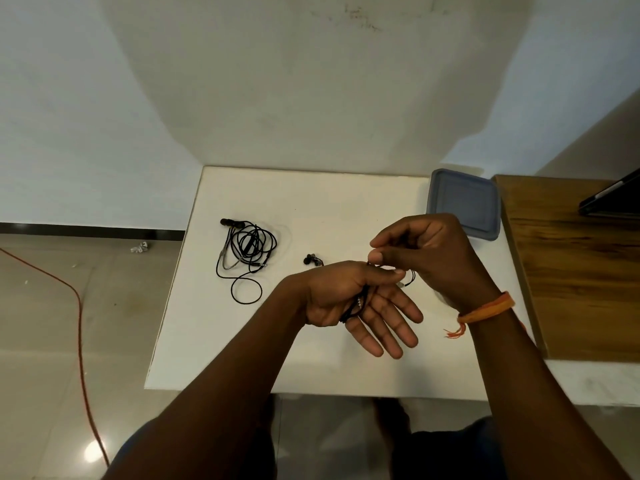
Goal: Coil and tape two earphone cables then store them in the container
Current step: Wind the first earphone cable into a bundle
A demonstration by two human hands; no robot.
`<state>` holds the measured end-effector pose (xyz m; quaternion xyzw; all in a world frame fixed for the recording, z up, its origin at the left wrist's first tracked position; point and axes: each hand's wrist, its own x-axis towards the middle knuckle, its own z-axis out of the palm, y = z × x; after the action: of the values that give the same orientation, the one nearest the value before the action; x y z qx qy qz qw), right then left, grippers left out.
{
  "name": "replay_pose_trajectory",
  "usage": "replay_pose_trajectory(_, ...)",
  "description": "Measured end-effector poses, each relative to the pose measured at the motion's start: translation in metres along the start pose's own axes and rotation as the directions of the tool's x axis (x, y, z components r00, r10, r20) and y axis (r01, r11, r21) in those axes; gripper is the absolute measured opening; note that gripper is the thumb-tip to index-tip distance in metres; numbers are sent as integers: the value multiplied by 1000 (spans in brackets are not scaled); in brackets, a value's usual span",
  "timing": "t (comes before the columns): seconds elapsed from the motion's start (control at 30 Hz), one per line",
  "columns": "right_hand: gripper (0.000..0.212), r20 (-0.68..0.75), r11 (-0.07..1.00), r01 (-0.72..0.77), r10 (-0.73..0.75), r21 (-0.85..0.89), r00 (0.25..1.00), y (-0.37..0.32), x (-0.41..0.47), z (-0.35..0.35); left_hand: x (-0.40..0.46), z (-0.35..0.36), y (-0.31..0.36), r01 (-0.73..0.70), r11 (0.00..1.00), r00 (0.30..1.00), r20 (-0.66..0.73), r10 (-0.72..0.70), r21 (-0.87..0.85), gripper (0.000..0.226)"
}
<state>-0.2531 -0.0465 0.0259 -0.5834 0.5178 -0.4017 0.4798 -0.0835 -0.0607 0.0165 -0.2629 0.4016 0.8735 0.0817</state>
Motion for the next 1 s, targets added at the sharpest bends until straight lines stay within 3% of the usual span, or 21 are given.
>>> replay_pose_trajectory(0.13,9,-44,1000,-19,18,-11,999,2,1,-4,-2,-3,1,-91,992,994,-65,86,-81,55)
replay_pose_trajectory(0.37,6,-56,999,-37,38,13,998,5,1,1,-5,-6,-1,-181,960,971,115,209,-212,56)
replay_pose_trajectory(0.47,14,-46,992,-112,115,63,992,7,3,7,-1,-9,-2,-346,862,892,156,425,-370,56)
replay_pose_trajectory(0.53,33,29,963,-218,216,161,976,9,4,17,2,-9,2,-447,696,773,149,616,-561,54)
replay_pose_trajectory(0.63,37,30,947,-315,314,59,949,11,3,35,3,-10,8,-620,455,643,-81,762,-639,57)
replay_pose_trajectory(0.73,33,78,946,-323,320,32,944,6,-2,48,-6,-20,11,-773,350,573,-345,744,-530,55)
replay_pose_trajectory(0.87,30,166,928,-370,371,-38,914,6,-2,48,-23,-36,13,-870,341,491,-590,641,-355,54)
replay_pose_trajectory(1.0,25,200,920,-366,388,-141,900,4,-2,43,-29,-44,11,-896,415,379,-763,523,-159,49)
